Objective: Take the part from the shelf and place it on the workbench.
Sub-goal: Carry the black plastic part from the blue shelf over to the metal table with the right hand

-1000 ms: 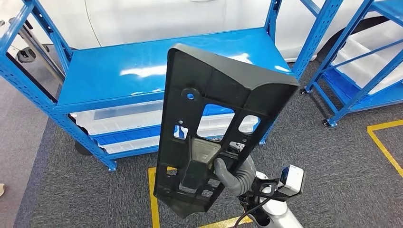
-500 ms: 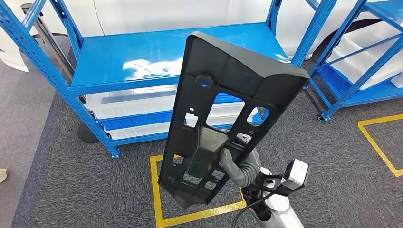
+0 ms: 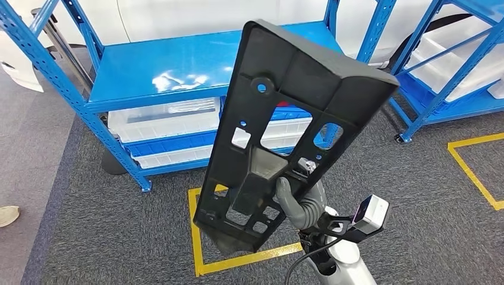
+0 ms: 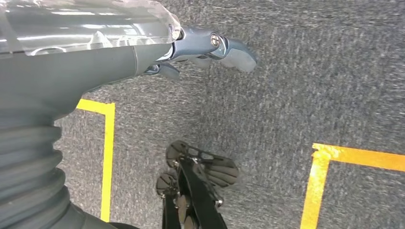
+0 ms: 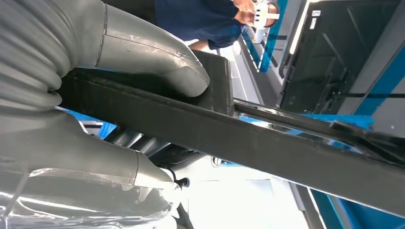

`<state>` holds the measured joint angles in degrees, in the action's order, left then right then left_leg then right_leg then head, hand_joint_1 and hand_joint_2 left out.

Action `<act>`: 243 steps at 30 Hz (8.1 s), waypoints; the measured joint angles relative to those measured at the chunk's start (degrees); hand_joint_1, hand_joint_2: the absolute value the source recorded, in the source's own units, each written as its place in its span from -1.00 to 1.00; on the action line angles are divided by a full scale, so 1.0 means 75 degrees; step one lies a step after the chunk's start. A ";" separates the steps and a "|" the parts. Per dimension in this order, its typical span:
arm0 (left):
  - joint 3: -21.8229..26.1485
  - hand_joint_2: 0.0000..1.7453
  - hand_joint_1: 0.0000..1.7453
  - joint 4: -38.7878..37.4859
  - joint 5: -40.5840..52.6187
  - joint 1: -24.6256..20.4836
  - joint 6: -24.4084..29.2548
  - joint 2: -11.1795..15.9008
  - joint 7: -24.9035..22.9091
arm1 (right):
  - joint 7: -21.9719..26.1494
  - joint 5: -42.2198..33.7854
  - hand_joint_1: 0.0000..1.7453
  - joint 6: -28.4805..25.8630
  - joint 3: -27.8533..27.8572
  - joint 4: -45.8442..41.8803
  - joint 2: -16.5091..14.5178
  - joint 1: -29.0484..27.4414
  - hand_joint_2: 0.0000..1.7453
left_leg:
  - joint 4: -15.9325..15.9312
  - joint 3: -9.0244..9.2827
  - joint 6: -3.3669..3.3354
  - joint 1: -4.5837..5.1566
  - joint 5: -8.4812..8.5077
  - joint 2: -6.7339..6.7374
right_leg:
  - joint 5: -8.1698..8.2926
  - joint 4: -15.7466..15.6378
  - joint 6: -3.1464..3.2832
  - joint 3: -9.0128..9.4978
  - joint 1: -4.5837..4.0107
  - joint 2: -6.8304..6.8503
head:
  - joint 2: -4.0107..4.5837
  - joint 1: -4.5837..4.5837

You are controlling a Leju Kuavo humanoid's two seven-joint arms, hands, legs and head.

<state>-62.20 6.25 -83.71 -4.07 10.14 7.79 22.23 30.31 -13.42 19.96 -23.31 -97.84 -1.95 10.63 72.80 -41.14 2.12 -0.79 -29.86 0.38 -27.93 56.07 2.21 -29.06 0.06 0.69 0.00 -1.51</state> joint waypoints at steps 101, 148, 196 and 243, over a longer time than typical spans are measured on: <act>-0.0817 1.00 -1.00 -0.0002 0.0000 -0.0222 0.0160 0.0274 -0.0545 | -0.0176 0.1809 1.00 -0.0902 -0.1185 0.0511 -0.0683 0.2088 1.00 | -0.1884 0.1101 -0.0243 -0.0112 0.0458 -0.0337 | 0.0324 0.0564 -0.0324 -0.0948 -0.0016 -0.0707 | 0.0000 0.0001; -0.1281 1.00 -1.00 0.0003 0.0015 -0.0304 -0.0201 0.0093 -0.0746 | 0.0267 0.1708 1.00 -0.0860 -0.0017 0.0688 -0.0501 0.1407 1.00 | -0.1651 0.1212 -0.0079 -0.0010 0.0038 0.0359 | 0.0458 0.0222 -0.0035 -0.0783 -0.0061 0.0007 | 0.0000 0.0001; -0.1364 1.00 -1.00 0.0006 0.0000 -0.0062 0.0024 -0.0118 -0.0936 | 0.0422 0.2180 1.00 -0.1711 0.0047 -0.0628 -0.0051 0.1058 1.00 | -0.1896 0.0987 -0.0423 -0.0041 0.0526 -0.0171 | -0.0240 0.1490 -0.0418 -0.1406 -0.0008 -0.0303 | 0.0000 0.0002; -0.0490 1.00 -1.00 0.0006 0.0000 -0.0100 0.0250 0.0023 -0.0811 | 0.0612 -0.0140 1.00 0.0972 0.0021 -0.1336 0.0600 0.0082 1.00 | -0.0294 0.0501 -0.0064 0.0008 -0.0490 0.0059 | 0.0332 0.0111 -0.0031 -0.0525 -0.0001 -0.0220 | 0.0000 0.0000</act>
<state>-65.88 6.29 -83.71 -4.82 12.02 7.96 16.15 34.90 -14.47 27.24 -23.15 -107.86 2.55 11.24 70.59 -37.38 1.64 -0.72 -33.54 0.82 -25.44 56.90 1.98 -32.99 0.06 -0.97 0.00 -1.51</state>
